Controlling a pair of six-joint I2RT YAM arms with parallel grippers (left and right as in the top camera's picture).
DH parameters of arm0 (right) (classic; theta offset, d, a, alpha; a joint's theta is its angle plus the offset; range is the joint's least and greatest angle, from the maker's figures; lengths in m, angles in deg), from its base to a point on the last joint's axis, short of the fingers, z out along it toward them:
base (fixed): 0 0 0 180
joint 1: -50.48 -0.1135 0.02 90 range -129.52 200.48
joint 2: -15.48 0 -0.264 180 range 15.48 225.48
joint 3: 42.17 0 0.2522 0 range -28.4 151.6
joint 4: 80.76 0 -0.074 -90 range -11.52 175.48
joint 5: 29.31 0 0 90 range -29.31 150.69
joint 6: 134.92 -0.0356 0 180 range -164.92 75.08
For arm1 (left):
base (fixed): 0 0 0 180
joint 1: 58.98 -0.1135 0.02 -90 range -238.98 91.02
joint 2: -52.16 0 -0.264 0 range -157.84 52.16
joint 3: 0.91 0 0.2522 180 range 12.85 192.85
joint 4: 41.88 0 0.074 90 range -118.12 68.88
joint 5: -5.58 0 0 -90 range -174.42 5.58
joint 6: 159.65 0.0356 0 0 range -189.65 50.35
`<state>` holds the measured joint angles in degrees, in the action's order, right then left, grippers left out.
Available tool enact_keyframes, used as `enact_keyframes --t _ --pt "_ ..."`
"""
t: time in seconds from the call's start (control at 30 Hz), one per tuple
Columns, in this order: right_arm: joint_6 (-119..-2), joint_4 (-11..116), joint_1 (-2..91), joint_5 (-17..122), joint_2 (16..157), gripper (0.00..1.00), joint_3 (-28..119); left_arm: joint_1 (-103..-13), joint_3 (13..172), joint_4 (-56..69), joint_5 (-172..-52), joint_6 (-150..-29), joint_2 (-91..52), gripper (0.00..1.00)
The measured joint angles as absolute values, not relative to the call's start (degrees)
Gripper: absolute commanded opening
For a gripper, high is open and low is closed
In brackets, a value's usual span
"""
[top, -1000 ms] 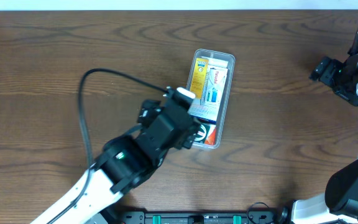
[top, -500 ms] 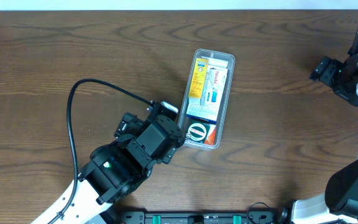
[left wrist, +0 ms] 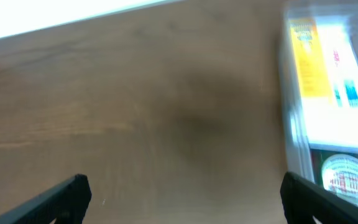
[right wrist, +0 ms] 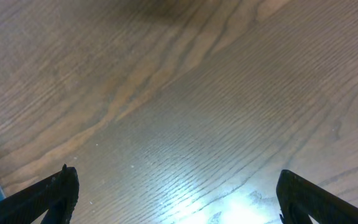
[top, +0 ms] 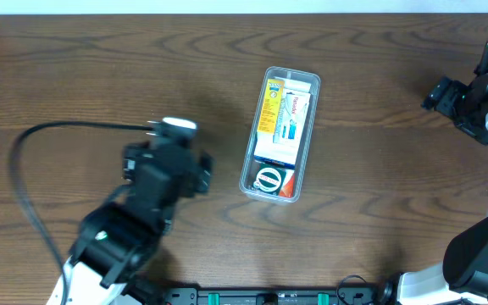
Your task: Pack container
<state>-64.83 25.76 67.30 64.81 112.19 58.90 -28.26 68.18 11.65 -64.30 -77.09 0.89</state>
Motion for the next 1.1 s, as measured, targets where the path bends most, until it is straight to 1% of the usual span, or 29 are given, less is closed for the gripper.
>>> enact_keyframes --t 0.1,0.23,0.3,0.47,0.57,0.63,0.87,1.1 --pt "-64.83 25.73 67.3 64.83 112.19 0.99 58.9 -38.46 60.54 -0.11 -70.9 -76.85 6.29 0.98" --pt "-64.83 25.73 67.3 64.81 112.19 0.99 58.9 -48.67 47.11 -16.19 -80.93 -75.56 12.96 0.98" --pt "-64.83 25.73 67.3 64.81 112.19 0.99 58.9 -51.73 39.22 -24.78 -85.17 -75.32 16.56 0.98" --pt "-64.85 25.69 67.3 64.79 112.19 0.99 58.9 -54.11 22.42 -36.04 -90.68 -75.13 26.7 0.98" --pt "-64.83 25.69 67.3 64.81 112.19 0.99 58.9 -54.53 15.6 -37.39 -92.16 -75.15 33.13 0.98" --pt "-64.83 25.71 67.3 64.81 112.19 0.99 58.9 -54.94 13.26 -35.4 -92.62 -75.17 36.23 0.98" --pt "-64.83 25.71 67.3 64.79 112.19 0.99 58.9 -56.69 13.24 -28.48 -93.23 -75.15 40.74 0.98" --pt "-64.83 25.71 67.3 64.81 112.19 0.99 58.9 -57.06 13.74 -27.27 -92.86 -75.17 46.79 0.98"
